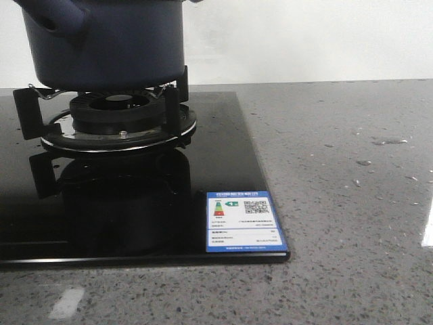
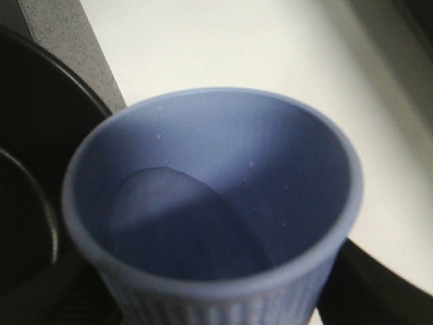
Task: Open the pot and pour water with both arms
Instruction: 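Tilt the cup with the right gripper to pour water into the saucepan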
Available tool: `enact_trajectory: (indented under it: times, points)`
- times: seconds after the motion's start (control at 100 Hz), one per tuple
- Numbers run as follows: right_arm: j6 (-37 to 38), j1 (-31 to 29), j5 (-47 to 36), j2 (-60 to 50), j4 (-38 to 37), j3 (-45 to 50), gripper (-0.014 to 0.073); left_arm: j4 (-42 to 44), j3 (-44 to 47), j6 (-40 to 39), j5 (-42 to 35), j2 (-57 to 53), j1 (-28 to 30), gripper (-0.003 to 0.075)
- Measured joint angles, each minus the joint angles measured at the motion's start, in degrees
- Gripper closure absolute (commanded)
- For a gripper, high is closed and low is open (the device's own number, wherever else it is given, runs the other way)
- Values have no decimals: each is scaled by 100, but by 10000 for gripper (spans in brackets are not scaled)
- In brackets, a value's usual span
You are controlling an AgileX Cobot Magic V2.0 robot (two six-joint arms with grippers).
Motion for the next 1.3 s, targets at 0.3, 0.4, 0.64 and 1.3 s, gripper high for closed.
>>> enact_trajectory:
  times: [0.3, 0.4, 0.64, 1.3]
  points:
    - [0, 0, -428, 94, -1153, 0, 379, 0, 0, 0, 0, 0, 0, 447]
    - [0, 0, -573, 94, -1276, 0, 379, 0, 0, 0, 0, 0, 0, 447]
    - [0, 0, -613, 94, -1324, 0, 380, 0, 0, 0, 0, 0, 0, 447]
    - [0, 0, -477, 94, -2223, 0, 380, 0, 0, 0, -4, 0, 0, 447]
